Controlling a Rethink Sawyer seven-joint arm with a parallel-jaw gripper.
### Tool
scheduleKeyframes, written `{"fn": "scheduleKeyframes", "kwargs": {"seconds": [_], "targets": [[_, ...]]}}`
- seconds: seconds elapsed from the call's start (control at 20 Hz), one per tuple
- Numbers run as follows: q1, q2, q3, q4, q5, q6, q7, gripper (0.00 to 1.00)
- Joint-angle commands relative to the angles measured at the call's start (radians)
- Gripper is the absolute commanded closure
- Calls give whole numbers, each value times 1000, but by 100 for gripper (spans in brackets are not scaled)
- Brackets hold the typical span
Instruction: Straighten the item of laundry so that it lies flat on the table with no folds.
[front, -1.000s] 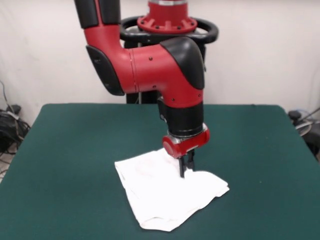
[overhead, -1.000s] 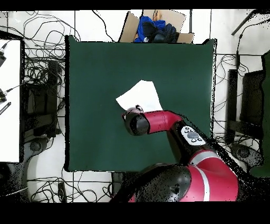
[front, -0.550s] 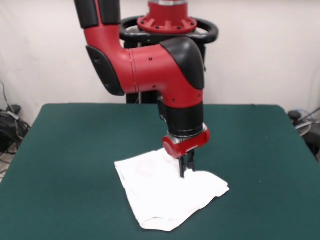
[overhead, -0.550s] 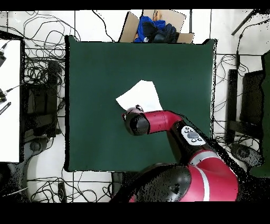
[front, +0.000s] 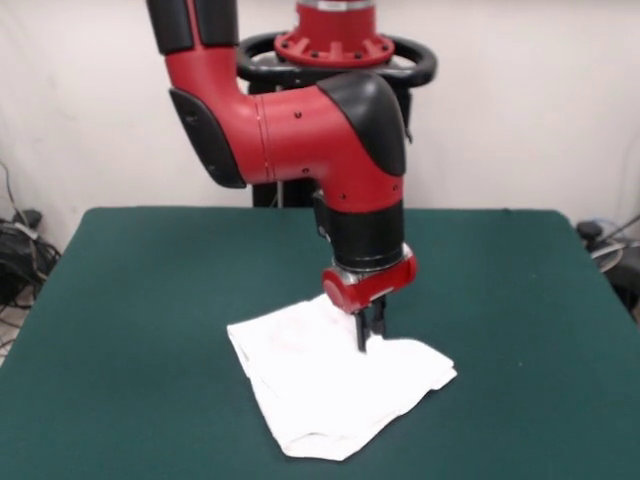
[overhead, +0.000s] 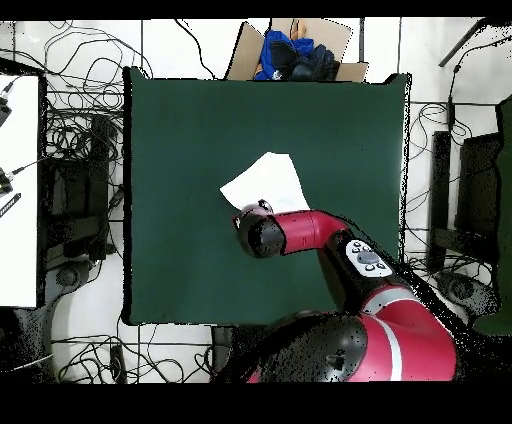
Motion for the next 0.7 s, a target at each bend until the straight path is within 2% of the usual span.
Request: {"fn": "scheduleKeyframes", "kwargs": {"seconds": [0.05,0.55,0.7], "targets": [[-56,-22,31,164,-78,121,-23,100],[-164,-370,159,416,38,280,-70,100],[-251,-517,279,507,129,362,-122,100]]}}
